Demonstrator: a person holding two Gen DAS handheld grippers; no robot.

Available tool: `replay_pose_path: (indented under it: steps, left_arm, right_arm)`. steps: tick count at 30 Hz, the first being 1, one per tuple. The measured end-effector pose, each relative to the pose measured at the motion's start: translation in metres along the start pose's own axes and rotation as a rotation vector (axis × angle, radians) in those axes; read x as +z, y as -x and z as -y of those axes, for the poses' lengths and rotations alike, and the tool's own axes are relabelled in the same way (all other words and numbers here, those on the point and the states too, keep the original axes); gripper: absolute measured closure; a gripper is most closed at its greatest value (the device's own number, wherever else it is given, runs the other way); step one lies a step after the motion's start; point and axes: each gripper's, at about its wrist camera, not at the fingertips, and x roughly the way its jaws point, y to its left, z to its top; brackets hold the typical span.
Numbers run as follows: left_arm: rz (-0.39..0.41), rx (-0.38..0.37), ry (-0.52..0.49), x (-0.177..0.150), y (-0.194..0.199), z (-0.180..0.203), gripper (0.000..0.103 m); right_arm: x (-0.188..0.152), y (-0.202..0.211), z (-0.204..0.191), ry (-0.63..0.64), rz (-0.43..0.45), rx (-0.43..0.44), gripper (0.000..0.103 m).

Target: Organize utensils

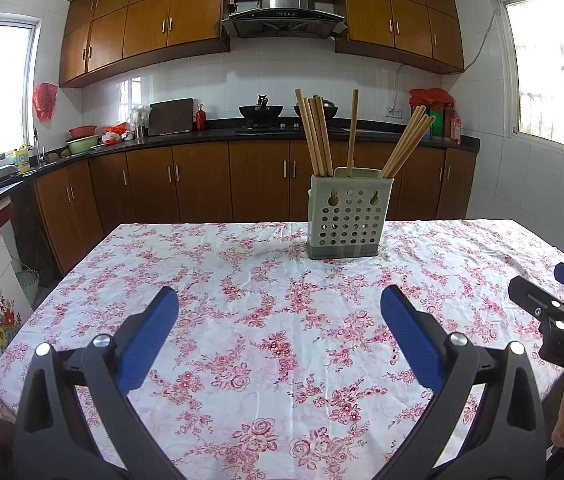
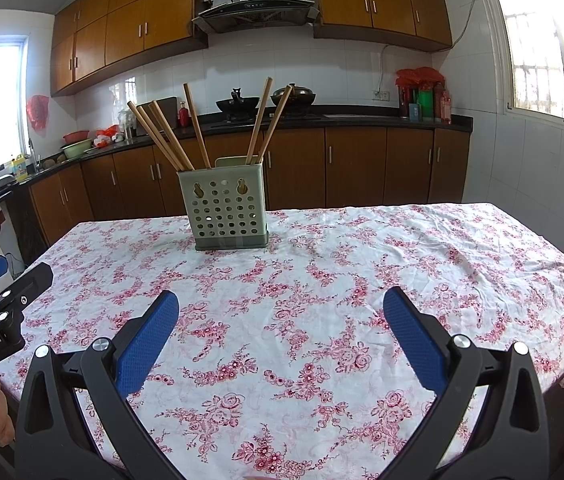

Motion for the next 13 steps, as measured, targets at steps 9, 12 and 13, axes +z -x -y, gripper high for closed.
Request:
replay_pose_path:
  steps: [9,12,13]
  left_arm:
    - [-0.005,0.003,0.006,-0.0002,-0.0010,-0.0004,0.004]
    - [-0.007,0.000,0.007,-0.0003,-0.0013,-0.0004,0.004]
    - [-0.007,0.000,0.007,-0.0007,-0.0010,-0.0002,0.004]
  right_arm:
    - [0.0003,0.0002,0.0010,0.000,0.001,0.000,0.002]
    - [0.0007,0.0001,0.0016,0.000,0.000,0.001,0.002]
    - [0.0007,0.0002,0.0016,0.000,0.000,0.000,0.002]
